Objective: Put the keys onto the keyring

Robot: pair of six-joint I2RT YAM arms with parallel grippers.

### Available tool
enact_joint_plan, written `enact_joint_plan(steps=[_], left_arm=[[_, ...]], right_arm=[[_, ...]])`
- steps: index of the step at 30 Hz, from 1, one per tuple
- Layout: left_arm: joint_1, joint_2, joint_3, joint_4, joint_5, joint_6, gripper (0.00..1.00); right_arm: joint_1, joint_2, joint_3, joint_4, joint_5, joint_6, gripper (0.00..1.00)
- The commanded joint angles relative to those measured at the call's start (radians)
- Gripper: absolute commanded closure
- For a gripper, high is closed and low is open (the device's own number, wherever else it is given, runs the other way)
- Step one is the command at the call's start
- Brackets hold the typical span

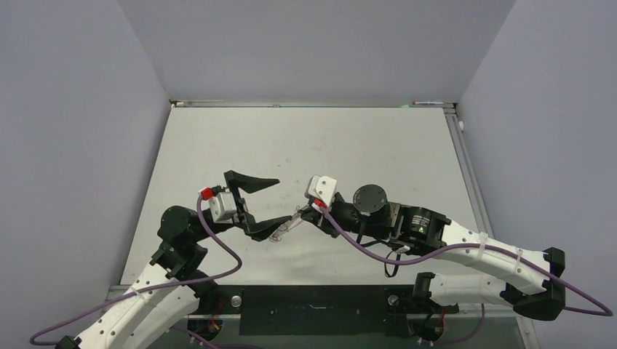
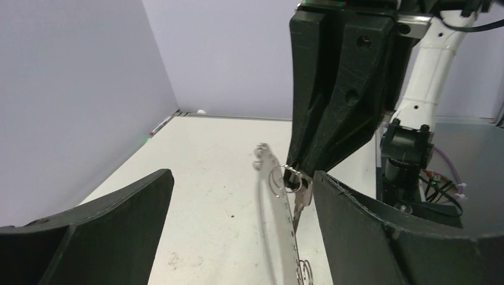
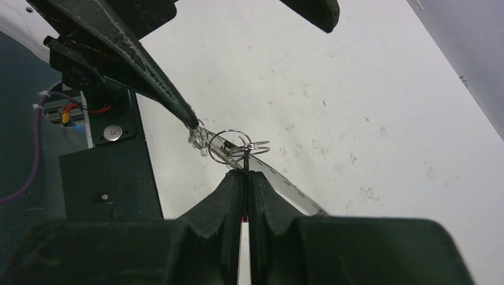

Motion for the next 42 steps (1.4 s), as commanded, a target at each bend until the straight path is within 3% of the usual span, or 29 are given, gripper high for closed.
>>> enact_joint_plan(steps=[1, 13, 19, 30, 42], left_arm=[[0.002, -0.007, 0.034, -0.06, -0.093, 0.064, 0.16], [0.001, 0.006, 0.062, -0.168, -0.312, 0.168, 0.18], [0.001, 0.045, 0.09, -0.227, -0.428, 0.185, 0.18], [0.001, 0.064, 0.099, -0.245, -0.431, 0.18, 0.18], [0.001, 0.071, 0.1, -0.252, -0.446, 0.186, 0.18]], right_arm=[[0.005, -0.009, 0.036, -0.01, 0.056, 0.043, 0.95], [-0.014, 0.079, 0.102, -0.186, 0.077, 0.15, 0.95], [-0.187, 0.18, 0.159, -0.281, -0.097, 0.255, 0.95], [-0.283, 0.186, 0.151, -0.191, -0.176, 0.295, 0.95], [-0.356, 0.285, 0.111, -0.087, -0.166, 0.357, 0.95]])
